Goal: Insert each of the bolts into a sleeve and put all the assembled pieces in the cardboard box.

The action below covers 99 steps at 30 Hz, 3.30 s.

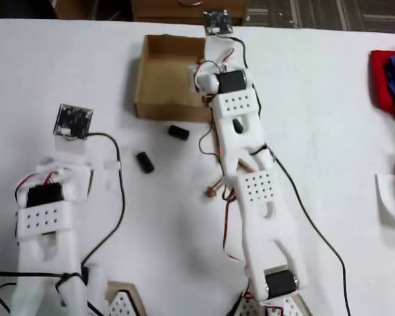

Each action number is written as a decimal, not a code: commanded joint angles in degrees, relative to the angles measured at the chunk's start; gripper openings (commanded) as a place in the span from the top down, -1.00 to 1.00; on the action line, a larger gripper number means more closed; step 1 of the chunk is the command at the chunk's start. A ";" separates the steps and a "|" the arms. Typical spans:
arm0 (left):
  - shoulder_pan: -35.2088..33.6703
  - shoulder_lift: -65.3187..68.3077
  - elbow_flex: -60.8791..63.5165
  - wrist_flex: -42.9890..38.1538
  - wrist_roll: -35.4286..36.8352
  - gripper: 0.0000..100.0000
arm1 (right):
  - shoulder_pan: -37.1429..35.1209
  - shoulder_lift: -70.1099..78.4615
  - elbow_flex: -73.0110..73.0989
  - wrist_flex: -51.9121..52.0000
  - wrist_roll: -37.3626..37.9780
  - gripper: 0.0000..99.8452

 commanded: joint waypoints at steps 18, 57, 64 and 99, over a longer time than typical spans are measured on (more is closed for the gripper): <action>-0.26 -0.70 -0.13 -0.62 -0.70 0.95 | -0.92 -1.54 -3.52 0.13 -0.44 0.96; -3.43 -0.70 0.22 -8.62 -0.26 0.95 | -0.75 3.56 -2.90 -2.24 -0.79 0.96; -3.69 -0.70 0.22 -8.62 -0.53 0.95 | -0.66 5.41 -2.64 -2.24 -0.79 0.95; -3.43 -0.70 3.82 -9.05 -0.62 0.95 | 3.65 -6.81 -4.31 5.23 -0.62 0.80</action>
